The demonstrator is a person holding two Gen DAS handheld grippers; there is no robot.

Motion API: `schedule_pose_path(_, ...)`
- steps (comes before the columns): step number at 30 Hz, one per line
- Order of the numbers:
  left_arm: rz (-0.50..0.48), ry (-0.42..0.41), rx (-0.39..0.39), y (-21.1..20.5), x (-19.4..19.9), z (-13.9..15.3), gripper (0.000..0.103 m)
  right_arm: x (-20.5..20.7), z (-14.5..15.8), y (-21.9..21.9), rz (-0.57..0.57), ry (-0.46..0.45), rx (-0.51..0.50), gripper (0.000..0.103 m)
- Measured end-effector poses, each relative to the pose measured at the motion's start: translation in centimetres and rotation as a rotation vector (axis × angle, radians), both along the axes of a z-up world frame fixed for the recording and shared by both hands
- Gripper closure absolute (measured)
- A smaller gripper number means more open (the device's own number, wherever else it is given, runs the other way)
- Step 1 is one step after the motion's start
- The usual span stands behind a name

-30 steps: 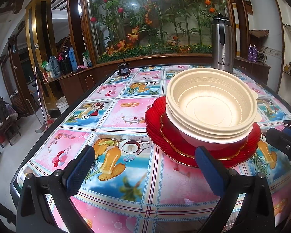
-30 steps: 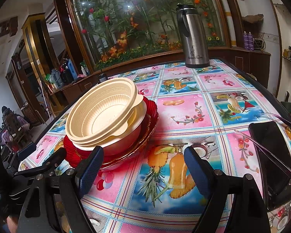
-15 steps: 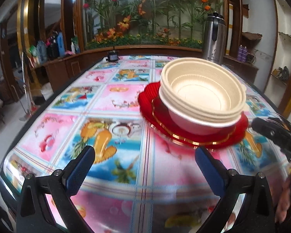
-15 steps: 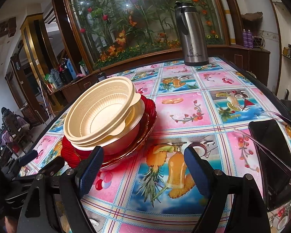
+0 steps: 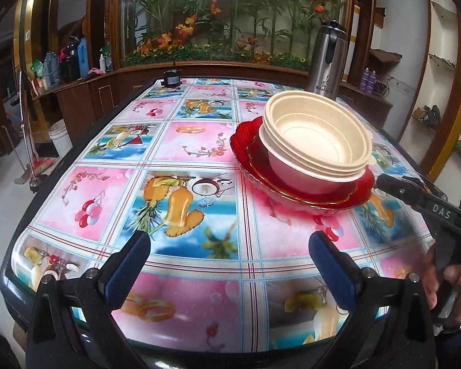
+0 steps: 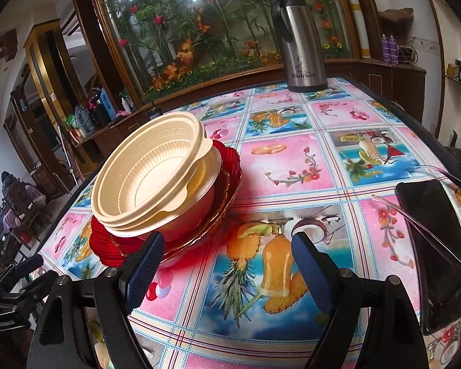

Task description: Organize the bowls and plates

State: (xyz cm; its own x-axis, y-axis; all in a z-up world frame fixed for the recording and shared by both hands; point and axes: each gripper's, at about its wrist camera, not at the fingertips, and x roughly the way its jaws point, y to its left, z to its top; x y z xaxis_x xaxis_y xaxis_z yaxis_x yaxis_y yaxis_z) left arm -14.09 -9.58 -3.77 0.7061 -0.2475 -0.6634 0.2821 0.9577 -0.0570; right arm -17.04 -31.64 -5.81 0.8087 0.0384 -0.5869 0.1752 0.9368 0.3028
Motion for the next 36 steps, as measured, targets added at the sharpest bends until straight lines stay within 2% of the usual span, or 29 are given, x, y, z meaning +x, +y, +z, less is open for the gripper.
schedule_pose_path(4,0.013,-0.026,0.027,-0.6,-0.9,0.5,0.0,0.6,-0.2,0.0,0.025,0.025,0.014,0.015)
schedule_pose_path(10,0.017,-0.009,-0.016,-2.3,-1.7,1.1,0.0,0.5,-0.2,0.1,0.046,0.014,0.012,0.015)
schedule_pose_path(17,0.009,-0.002,0.065,-4.7,-2.5,1.6,0.0,-0.3,0.3,0.4,0.049,-0.034,-0.002,0.015)
schedule_pose_path(20,-0.003,-0.024,0.098,-5.4,-3.0,1.8,0.0,-0.4,0.4,0.4,0.05,-0.045,0.0,0.015)
schedule_pose_path(25,0.035,-0.081,0.222,-6.8,-3.7,2.0,0.0,-0.8,0.5,0.4,0.054,-0.062,-0.001,0.015)
schedule_pose_path(33,0.035,-0.136,0.311,-7.9,-4.8,1.9,0.0,-0.8,0.5,0.4,0.045,-0.056,0.0,0.015)
schedule_pose_path(36,0.029,-0.131,0.31,-7.9,-4.9,2.0,0.0,-0.8,0.6,0.2,0.036,-0.057,0.003,0.015)
